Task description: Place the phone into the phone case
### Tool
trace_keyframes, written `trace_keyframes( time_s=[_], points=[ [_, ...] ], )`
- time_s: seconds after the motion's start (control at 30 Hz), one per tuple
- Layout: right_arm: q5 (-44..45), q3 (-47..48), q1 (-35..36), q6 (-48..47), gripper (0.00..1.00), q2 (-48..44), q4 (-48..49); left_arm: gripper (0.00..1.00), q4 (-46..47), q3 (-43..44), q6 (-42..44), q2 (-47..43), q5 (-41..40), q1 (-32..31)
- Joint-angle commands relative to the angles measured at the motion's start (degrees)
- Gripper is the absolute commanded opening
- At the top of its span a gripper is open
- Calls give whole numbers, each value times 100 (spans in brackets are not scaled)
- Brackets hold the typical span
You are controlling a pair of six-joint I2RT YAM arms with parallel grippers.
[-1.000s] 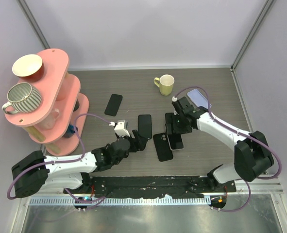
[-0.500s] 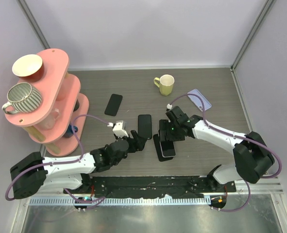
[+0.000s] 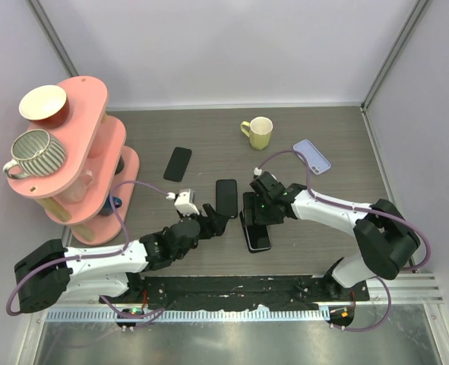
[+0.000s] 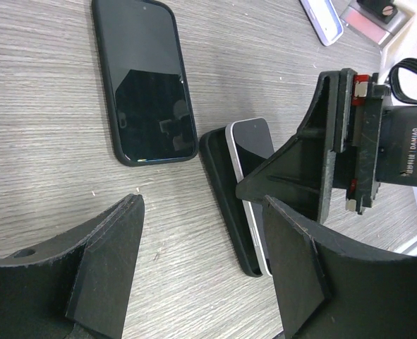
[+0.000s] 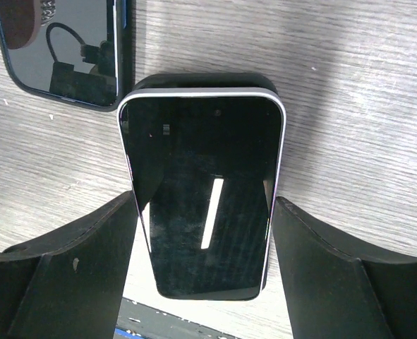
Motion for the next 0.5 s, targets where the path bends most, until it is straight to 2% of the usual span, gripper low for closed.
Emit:
trace_keyframes(
  time_s=[0.0,0.2,0.37,0.47],
  points=[
    [241,178,67,96,57,-5,279,72,100,-82,1,-210,-295,-19],
    [232,178,111,88,68,22,332,72,118,-91,-8,-202,-312,-19],
    [267,204,138,53,74,-75,288,72,126,-74,0,-166,-303,-19],
    [284,240,155,-35,85,-136,227,72,126,-56,0,-149,-295,-19]
  ],
)
